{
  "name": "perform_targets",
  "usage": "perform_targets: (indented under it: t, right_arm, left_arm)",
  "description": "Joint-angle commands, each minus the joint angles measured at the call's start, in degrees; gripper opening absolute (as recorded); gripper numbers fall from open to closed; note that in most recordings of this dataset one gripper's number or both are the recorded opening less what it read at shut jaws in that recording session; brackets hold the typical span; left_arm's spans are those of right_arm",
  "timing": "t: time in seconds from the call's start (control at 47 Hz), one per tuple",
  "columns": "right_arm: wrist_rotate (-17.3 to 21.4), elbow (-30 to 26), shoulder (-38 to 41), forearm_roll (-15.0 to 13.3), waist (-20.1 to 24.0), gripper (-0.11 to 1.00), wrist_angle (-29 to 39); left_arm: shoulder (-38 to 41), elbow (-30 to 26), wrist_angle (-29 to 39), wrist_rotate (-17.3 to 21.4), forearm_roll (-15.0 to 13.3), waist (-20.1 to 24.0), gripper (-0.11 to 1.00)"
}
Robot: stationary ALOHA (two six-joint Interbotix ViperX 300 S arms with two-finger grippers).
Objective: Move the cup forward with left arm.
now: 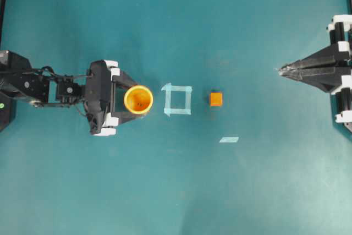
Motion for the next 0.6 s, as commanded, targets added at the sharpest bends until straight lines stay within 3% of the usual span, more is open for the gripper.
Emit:
perform_targets:
  t: [0.0, 0.575]
  right_arm:
    - [-0.09, -1.85, 0.26, 0.00, -0.09, 0.00, -0.26]
    - [-0.09, -1.85, 0.18, 0.00, -0.09, 0.00, -0.26]
  left_arm:
    - [-2.55, -0.26, -0.53, 0.09, 0.18, -1.23, 0.64]
    - [-3.60, -0.97, -0.53, -0.62, -0.18, -11.69, 0.64]
